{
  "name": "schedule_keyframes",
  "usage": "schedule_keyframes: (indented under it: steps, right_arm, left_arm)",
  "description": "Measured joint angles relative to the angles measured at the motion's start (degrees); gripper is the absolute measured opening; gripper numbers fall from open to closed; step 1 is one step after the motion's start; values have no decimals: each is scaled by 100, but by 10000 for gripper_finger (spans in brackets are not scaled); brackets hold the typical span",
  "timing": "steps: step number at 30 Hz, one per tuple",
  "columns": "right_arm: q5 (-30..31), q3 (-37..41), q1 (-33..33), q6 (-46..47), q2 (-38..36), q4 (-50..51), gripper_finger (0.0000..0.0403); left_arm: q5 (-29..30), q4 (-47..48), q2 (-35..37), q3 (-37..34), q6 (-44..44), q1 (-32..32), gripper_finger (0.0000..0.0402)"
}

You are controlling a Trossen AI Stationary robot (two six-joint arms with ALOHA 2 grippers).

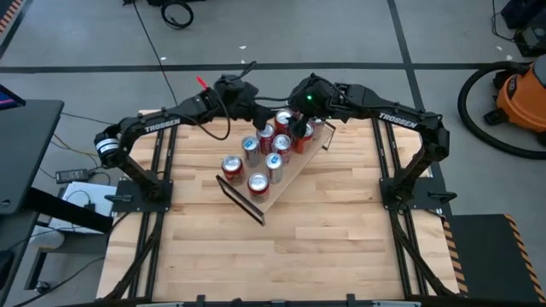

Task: Place canned beverage on shelf
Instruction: Adjust the soda cans on the shelf, then return to Home Position

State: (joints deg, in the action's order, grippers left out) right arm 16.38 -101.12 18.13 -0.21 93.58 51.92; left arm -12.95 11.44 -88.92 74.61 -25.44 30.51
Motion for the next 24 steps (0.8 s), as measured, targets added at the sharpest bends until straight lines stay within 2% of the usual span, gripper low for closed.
schedule_keyframes:
  steps: [10,18,24]
  right_arm:
    - [0,0,0,-41,0,2,348]
    - [12,-11,0,-86,0,-2,348]
    - [-174,-547,-95,425,2,420,348]
  left_arm:
    - [-80,-11,0,0,78,-182,192]
    - [-85,10,7,0,78,-5,192]
    - [2,115,371,-2,355,126,192]
